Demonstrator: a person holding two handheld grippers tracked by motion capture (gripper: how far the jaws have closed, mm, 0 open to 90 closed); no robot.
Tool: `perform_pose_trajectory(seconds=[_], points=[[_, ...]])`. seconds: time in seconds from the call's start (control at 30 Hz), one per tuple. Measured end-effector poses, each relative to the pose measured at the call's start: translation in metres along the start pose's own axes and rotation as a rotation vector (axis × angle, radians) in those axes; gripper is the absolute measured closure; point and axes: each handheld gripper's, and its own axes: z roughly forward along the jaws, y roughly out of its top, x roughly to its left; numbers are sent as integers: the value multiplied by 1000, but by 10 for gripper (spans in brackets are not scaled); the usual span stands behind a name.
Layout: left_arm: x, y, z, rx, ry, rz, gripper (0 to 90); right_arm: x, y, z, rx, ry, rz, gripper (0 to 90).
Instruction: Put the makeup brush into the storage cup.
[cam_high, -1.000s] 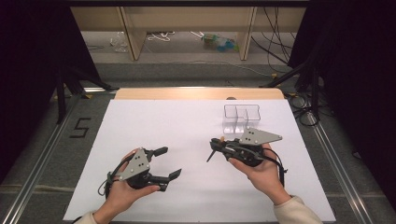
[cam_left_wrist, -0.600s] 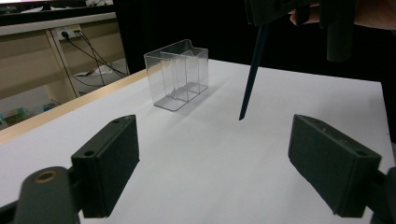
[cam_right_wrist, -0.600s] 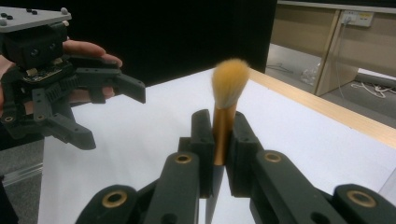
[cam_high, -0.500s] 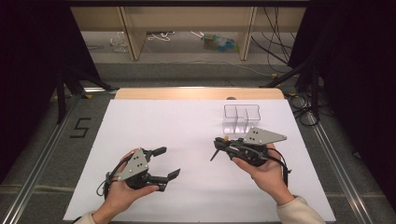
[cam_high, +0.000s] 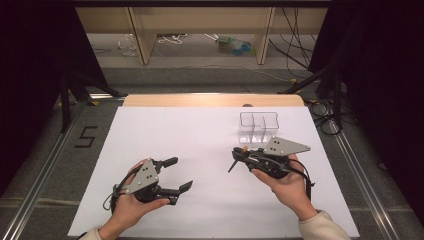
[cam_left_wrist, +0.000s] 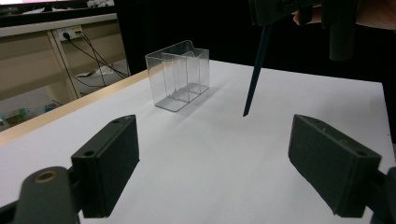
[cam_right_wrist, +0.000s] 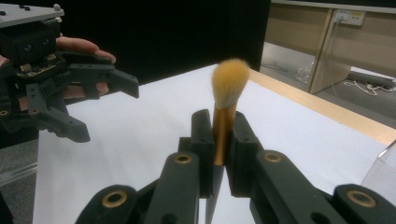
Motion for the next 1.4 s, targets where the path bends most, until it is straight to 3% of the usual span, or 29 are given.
perform_pose_trajectory(seconds=[0.3, 0.37, 0.5, 0.8, 1.0, 1.4], points=[[0, 1, -1, 0, 2, 9, 163, -1, -1, -4, -2, -21, -2, 840], [0, 1, -1, -1, 2, 9, 163, -3, -1, -6, -11, -24, -20, 840], [1, 0, -3, -2, 7, 5, 163, -4, 0, -11, -7, -21, 1, 840], [2, 0, -6, -6, 15, -1, 163, -6, -1, -16, -22, -45, -15, 840], [3, -1, -6, -7, 15, -1, 163, -8, -3, -20, -19, -42, 11, 840], [3, -1, -6, -9, 16, -1, 163, -11, -6, -27, -12, -61, 14, 840]])
